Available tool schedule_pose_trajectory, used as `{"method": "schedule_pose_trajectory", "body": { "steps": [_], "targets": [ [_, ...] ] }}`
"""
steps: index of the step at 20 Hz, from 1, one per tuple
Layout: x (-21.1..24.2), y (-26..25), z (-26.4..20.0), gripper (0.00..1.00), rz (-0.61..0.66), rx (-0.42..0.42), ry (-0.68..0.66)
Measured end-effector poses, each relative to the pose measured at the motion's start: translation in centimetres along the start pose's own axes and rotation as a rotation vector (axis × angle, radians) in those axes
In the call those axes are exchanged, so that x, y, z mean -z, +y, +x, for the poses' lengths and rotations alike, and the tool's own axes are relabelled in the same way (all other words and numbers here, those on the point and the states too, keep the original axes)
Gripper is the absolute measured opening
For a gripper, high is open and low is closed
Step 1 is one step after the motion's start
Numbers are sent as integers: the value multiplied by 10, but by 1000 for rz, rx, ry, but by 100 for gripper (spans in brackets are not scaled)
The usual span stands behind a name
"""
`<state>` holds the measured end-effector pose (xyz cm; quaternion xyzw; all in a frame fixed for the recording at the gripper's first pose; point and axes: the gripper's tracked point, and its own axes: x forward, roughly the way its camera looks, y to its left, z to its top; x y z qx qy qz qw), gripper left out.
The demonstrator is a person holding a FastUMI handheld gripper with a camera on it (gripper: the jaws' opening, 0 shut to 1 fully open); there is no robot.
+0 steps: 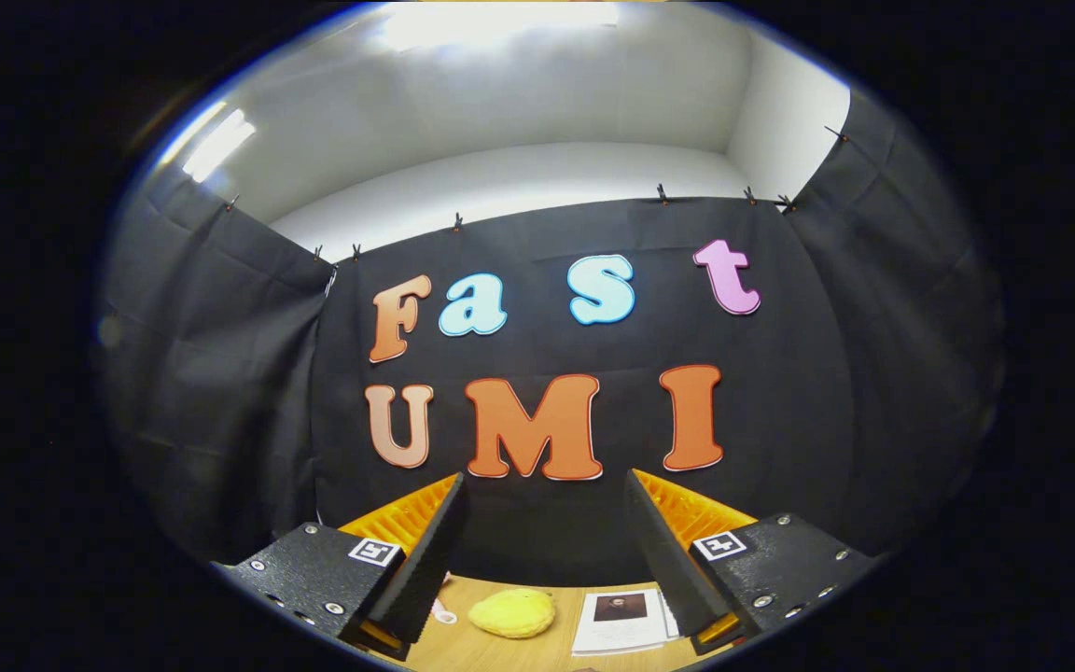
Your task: Open the storage box then place both shoes into the box .Put the left shoe in first, then the right shoe, with the right side of both shoes facing outward in a uniform manner.
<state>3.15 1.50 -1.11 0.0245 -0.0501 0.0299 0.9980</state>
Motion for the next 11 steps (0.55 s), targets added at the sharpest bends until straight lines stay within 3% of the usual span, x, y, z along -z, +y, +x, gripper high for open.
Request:
{"method": "schedule_pose_trajectory", "body": {
  "steps": [11],
  "targets": [
    [11,-7,-12,98,14,0,37]
  ]
}}
